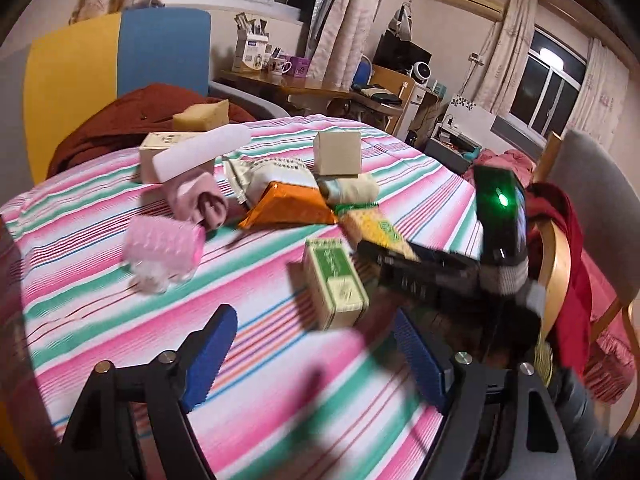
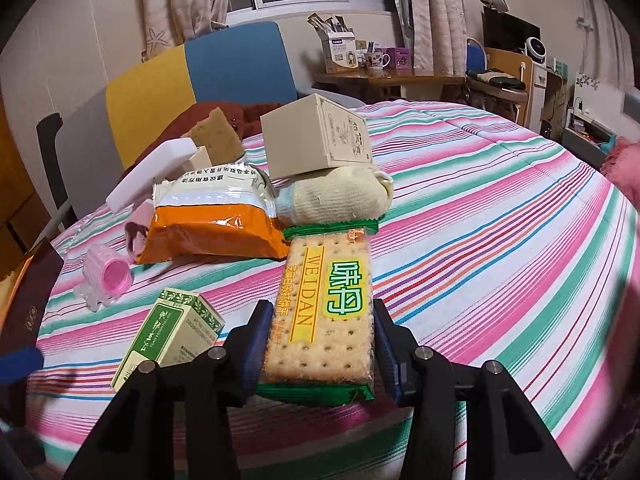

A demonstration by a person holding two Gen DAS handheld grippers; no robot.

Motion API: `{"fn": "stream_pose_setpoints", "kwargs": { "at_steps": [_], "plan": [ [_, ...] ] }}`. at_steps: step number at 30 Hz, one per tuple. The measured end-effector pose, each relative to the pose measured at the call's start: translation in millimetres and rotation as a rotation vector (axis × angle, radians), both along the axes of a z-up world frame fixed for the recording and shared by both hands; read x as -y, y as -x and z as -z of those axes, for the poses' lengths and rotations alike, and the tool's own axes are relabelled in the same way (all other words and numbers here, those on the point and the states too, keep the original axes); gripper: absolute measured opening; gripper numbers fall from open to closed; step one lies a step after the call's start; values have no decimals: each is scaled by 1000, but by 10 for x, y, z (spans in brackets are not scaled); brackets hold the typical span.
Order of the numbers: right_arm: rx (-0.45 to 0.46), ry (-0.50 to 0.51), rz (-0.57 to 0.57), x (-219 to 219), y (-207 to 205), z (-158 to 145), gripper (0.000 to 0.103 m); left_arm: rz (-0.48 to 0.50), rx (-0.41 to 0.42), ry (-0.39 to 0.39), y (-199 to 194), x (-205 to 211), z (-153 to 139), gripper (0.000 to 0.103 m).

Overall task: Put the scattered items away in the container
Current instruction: 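Grasp the yellow WEIDAN cracker pack with the right tool, then grasp the green tea box with the left tool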

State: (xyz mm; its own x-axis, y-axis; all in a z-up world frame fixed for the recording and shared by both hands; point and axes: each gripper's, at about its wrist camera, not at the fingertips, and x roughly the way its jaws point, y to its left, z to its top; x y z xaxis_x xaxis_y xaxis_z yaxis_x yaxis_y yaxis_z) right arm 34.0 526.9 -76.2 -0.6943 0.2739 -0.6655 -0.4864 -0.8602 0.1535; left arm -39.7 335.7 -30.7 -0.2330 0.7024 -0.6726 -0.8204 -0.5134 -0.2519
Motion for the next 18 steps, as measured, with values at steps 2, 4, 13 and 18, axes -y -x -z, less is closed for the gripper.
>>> {"fn": "stream_pose_setpoints", "kwargs": {
  "at_steps": [2,4,13,18],
  "plan": [
    [-2,0,5,-1,-2,1,48,6,-4,6,8,-66,12,74],
    [-9,4,10,-6,-9,4,48,21,-1,13,-4,-134,48,74],
    [-18,9,13,-19,-23,9,48,20,60,39,142,-324,231,73],
    [-19,11,13,-23,-23,11,48,18,82,45,184,-330,288,69]
  ]
}}
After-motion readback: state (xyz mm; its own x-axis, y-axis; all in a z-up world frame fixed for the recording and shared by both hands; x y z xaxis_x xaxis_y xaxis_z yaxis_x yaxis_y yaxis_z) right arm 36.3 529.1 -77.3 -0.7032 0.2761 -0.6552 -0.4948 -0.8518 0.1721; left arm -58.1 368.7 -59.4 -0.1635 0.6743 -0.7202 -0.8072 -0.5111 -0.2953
